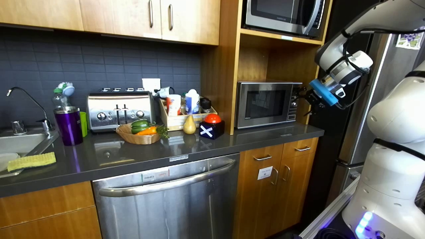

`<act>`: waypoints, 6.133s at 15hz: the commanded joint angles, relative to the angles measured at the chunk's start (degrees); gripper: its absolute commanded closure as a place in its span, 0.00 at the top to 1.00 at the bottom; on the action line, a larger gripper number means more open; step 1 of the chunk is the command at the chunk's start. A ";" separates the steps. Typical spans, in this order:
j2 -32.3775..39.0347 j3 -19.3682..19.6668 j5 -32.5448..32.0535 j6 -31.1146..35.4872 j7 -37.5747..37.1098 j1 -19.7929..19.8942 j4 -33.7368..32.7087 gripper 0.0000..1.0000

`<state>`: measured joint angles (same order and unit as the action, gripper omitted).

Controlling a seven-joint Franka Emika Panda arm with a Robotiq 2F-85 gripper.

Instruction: Press a button on the right side of the microwave.

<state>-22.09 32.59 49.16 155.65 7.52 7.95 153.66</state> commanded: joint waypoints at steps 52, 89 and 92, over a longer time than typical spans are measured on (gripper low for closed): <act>34.42 -4.56 92.68 -3.20 72.45 9.60 -30.00 1.00; 36.62 -5.42 90.77 -4.92 63.82 9.03 -30.92 0.81; 36.61 -5.60 90.89 -4.90 63.68 8.96 -30.88 0.75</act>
<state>14.81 27.22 140.40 150.63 72.49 17.07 122.89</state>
